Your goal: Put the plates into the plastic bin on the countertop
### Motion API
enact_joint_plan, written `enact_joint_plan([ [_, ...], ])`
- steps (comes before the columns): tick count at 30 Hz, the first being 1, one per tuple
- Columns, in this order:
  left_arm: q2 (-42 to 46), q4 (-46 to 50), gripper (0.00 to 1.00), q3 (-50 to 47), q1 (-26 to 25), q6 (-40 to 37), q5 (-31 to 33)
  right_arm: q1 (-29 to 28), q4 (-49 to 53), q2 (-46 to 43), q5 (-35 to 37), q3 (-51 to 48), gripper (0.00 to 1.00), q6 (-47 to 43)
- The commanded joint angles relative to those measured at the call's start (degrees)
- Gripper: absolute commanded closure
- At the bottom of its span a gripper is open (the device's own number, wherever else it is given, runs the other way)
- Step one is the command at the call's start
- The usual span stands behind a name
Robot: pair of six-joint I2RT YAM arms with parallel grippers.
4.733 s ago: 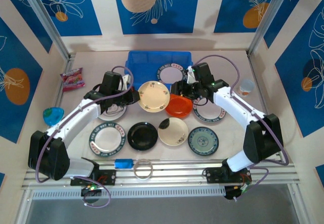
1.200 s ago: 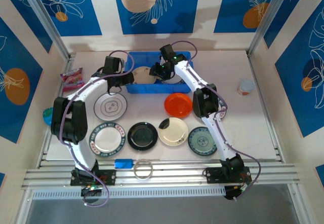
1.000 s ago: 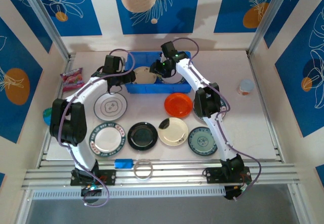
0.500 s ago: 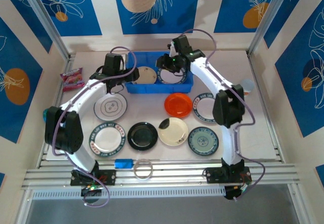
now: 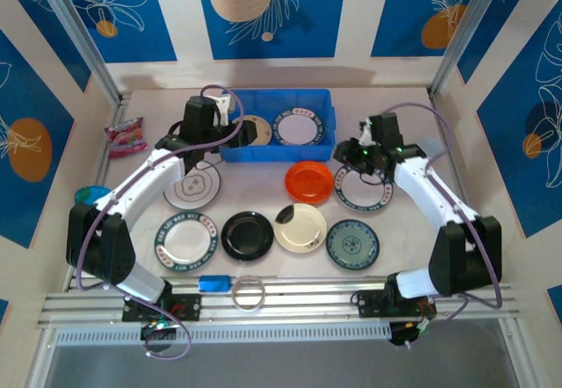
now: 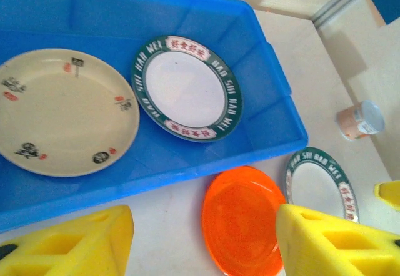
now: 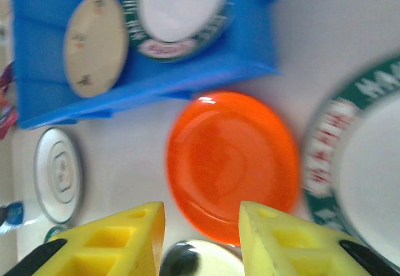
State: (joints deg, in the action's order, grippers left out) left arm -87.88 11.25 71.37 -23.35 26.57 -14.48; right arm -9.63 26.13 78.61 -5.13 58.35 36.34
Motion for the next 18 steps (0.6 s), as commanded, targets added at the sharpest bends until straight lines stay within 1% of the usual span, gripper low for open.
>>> enact_joint_plan([
  [1, -1.22, -4.07, 0.38, -1.12, -0.63, 2.54, -4.4, 4.48, 1.93, -5.77, -0.74, -6.21, 0.63, 0.14],
  [6, -2.63, -5.6, 0.38, -1.24, -1.12, 3.66, -4.5, 11.42, 5.07, -12.93, -1.38, -14.66, 0.63, 1.61],
  [10, -4.02, -5.03, 0.38, 0.02, -1.39, 3.28, -4.85, 15.76, 6.93, -15.79, -1.09, -19.26, 0.61, 3.94],
  [13, -4.88, -4.33, 0.38, 1.02, -1.43, 2.8, -4.8, 18.41, 7.24, -16.55, -1.69, -21.99, 0.58, 5.28],
  [18, -6.0, -4.08, 0.38, 1.91, -1.44, 2.35, -4.85, 20.5, 6.54, -17.18, -2.09, -24.59, 0.57, 6.2],
])
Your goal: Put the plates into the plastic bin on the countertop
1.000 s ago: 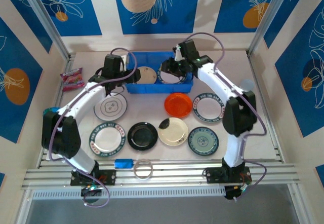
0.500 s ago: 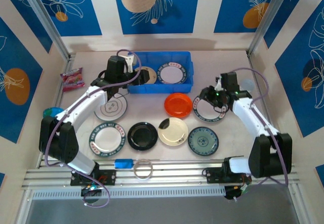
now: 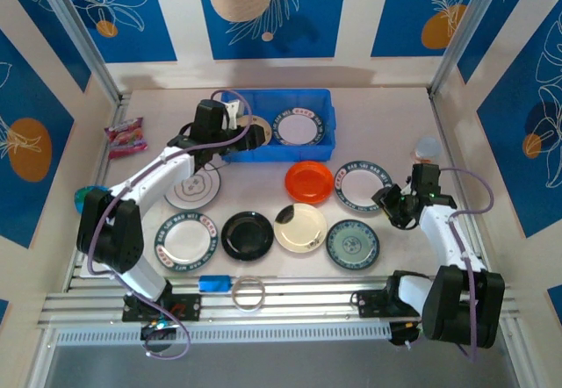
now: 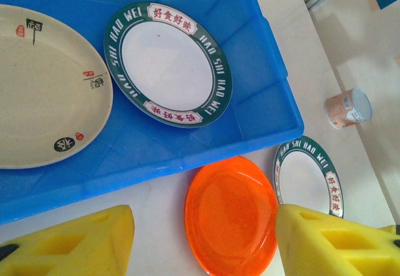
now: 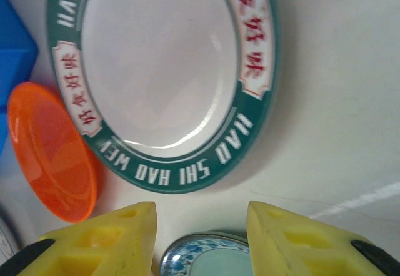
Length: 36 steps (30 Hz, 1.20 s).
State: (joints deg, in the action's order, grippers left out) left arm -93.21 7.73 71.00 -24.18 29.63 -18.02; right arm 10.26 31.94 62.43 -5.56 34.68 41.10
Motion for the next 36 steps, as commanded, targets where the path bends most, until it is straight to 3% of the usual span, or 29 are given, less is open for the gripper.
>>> enact_joint_plan([
  [1, -0.93, -0.6, 0.38, 2.38, -0.62, -0.71, -1.4, 0.71, 0.23, -0.71, -1.71, -1.33, 0.57, 1.52],
  [36, -5.97, -0.31, 0.4, 3.71, -0.59, -0.25, -1.73, 2.92, -11.94, 15.27, -4.56, -2.42, 0.64, 2.73],
])
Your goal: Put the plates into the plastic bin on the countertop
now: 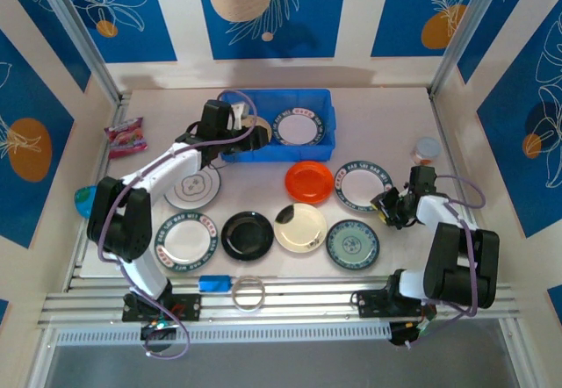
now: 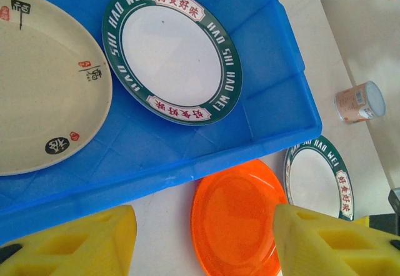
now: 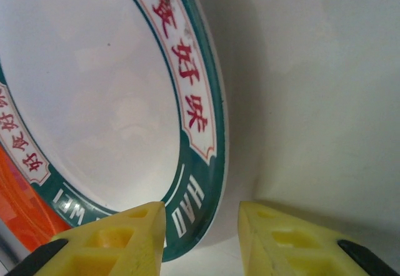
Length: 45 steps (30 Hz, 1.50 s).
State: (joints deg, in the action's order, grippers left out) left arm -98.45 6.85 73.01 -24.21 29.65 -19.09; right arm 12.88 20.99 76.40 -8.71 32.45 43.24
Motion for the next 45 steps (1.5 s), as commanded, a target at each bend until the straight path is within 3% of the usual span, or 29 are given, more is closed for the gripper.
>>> enact_joint_plan([
  [1, -0.69, 0.53, 0.4, 1.62, -0.57, -0.26, -0.59, 0.3, -1.55, 1.68, -1.48, -0.27, 0.64, 0.61],
  [14, -0.59, 1.75, 0.41, 2.12, -0.58, -0.26, 0.02, 0.77, -8.2, 3.99, -2.59, -2.31, 0.69, 3.75],
  [31, -2.01, 0.44, 0.41, 1.66, -0.58, 0.75, -0.68, 1.16, -6.01, 2.97, -1.86, -0.19, 0.71, 3.21],
  [45, -2.47, 0.7, 0.41, 2.31, -0.58, 0.22, -0.38, 1.35, -6.56, 1.46, -0.41, -0.75, 0.9, 3.68],
])
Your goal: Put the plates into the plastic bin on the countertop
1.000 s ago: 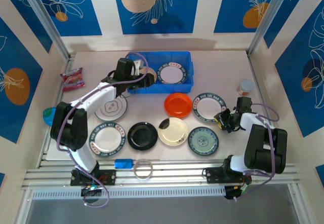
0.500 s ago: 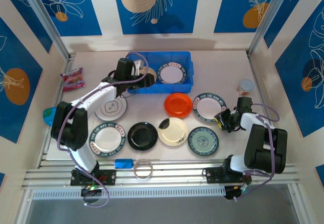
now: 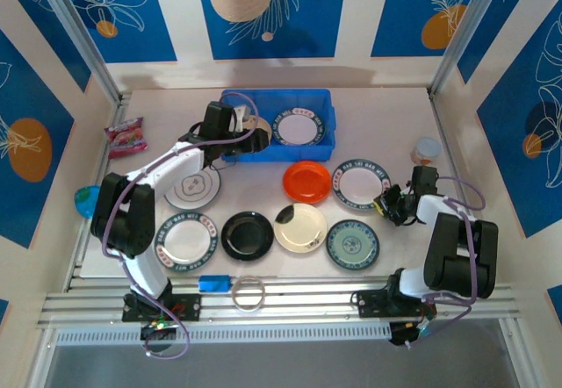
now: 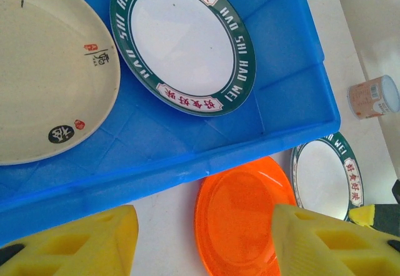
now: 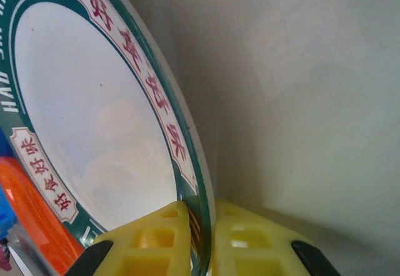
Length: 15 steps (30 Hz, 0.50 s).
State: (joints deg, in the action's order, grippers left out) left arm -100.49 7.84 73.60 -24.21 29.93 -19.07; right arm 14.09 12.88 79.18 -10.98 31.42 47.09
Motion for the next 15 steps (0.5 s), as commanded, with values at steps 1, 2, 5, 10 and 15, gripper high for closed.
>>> enact_joint_plan([
  [1, -0.41, -0.26, 0.41, 1.72, -0.58, -0.07, -0.35, 0.23, 2.16, -1.76, 2.22, 0.37, 0.92, -0.19],
  [2, -0.5, -0.42, 0.41, 1.63, -0.58, -0.13, -0.35, 0.35, 2.55, -2.53, 2.43, 0.34, 0.94, -0.24],
  [5, -0.43, -0.29, 0.41, 1.63, -0.58, -0.13, -0.42, 0.84, 4.28, -5.16, 3.67, 0.48, 1.0, -0.33],
  [10, -0.34, -0.53, 0.41, 1.72, -0.59, 0.12, -0.79, 1.87, 8.27, -11.14, 5.89, 1.17, 1.0, -0.75],
  [15, 0.11, -0.86, 0.41, 1.8, -0.58, 0.13, -1.5, 1.99, 14.85, -19.05, 9.45, 5.16, 1.0, -2.54],
])
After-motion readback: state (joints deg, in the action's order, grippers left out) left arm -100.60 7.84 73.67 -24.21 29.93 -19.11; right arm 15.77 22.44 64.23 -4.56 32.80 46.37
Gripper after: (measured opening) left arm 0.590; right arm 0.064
